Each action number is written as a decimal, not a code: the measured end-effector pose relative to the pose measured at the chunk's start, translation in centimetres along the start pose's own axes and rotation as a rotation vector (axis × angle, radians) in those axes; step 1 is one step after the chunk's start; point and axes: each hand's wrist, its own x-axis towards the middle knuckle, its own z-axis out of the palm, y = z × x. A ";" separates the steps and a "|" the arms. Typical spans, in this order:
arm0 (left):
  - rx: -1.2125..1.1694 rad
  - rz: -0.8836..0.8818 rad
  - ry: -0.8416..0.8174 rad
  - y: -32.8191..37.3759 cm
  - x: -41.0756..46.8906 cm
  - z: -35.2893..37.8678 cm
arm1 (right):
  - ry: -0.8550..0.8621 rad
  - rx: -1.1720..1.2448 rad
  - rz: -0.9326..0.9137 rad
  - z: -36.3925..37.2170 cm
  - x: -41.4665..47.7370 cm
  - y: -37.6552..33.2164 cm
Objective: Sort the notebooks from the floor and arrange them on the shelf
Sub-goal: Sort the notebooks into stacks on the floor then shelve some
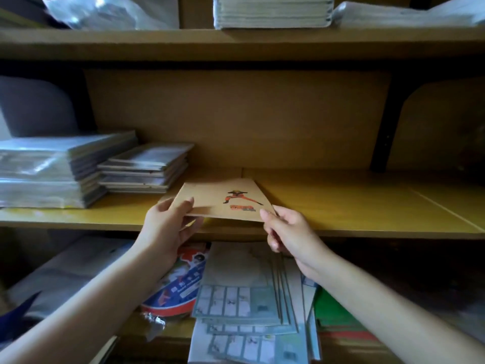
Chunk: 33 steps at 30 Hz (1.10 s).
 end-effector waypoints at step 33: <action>1.862 0.759 -0.274 -4.1 4.7 0.2 | -0.002 -0.173 0.111 2.4 3.6 -2.8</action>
